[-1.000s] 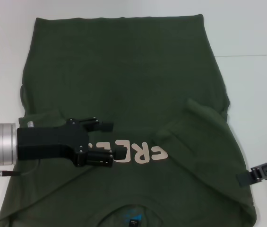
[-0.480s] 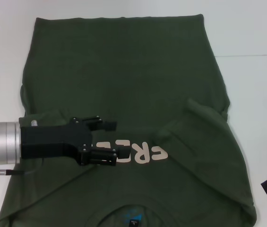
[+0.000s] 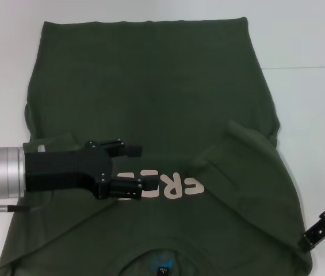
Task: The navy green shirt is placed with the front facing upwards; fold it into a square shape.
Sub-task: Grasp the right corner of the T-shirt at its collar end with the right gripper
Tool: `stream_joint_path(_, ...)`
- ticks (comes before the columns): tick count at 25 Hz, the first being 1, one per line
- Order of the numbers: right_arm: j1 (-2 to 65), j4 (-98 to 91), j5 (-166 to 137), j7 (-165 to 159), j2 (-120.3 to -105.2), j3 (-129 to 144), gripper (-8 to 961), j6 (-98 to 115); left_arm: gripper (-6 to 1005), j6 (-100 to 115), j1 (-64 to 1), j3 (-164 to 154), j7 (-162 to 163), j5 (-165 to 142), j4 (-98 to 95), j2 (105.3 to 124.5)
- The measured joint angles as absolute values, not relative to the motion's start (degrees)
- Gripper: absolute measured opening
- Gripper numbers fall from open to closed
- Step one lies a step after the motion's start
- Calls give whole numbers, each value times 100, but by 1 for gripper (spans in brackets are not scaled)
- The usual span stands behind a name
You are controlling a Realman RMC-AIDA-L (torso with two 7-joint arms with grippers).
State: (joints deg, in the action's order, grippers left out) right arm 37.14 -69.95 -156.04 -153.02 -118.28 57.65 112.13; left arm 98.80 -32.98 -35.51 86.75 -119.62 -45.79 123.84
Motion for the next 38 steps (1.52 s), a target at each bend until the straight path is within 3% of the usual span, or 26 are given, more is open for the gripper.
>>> stream_joint_path(5, 3762, -6976, -15879, -15326, -11959, 5993, 749, 11087, 936, 9865, -3307, -3551, 8672, -11961, -4579, 12379)
stream_joint_path(38, 3817, -6413, -15894, -15682, -11998, 6957, 715, 10451, 936, 9764, -3277, -3550, 8659, -11874, -4579, 12365)
